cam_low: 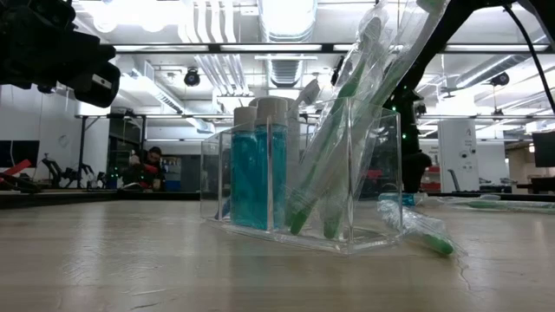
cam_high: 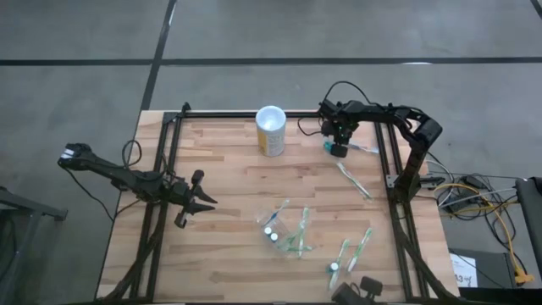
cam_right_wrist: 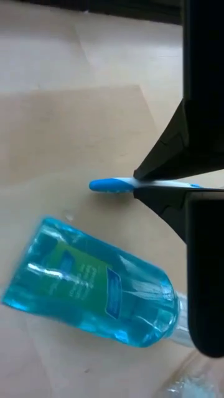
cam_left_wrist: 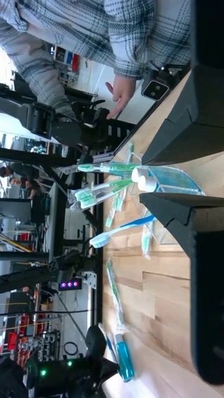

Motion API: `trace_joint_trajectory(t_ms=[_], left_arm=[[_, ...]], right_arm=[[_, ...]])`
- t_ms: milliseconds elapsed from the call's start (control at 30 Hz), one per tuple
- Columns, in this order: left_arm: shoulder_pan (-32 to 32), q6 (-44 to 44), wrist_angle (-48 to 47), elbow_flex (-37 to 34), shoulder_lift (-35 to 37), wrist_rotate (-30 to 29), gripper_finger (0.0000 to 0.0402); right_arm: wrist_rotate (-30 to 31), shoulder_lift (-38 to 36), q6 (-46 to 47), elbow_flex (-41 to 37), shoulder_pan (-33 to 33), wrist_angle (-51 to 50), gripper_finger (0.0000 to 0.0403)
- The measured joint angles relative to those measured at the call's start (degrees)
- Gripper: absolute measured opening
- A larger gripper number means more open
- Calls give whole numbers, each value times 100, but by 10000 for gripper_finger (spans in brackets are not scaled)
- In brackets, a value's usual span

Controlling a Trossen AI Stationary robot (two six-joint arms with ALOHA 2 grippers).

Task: Pick & Place toothbrushing station
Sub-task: Put the blue toothbrush into the left section of the transparent organizer

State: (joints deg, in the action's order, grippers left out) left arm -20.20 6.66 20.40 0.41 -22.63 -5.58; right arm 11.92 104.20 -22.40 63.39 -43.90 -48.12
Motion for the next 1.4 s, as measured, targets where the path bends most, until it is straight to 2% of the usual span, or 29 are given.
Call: trace_joint_trajectory(t_ms=[367,700,1000,1400], left_arm=[[0,0,0,0,0,0,85],[1,0,0,0,0,0,85],[-1,0,0,-1,0,0,85],[-1,0,-1,0,0,0,85]], right_arm=[[-183,-486,437,617,-2,-152,11],[-1500,-1214,1668,829,3,-268,9],[-2419,-1822,2570,818,7,-250,8],[-3754,-1881,3432,666,135,-260,8]])
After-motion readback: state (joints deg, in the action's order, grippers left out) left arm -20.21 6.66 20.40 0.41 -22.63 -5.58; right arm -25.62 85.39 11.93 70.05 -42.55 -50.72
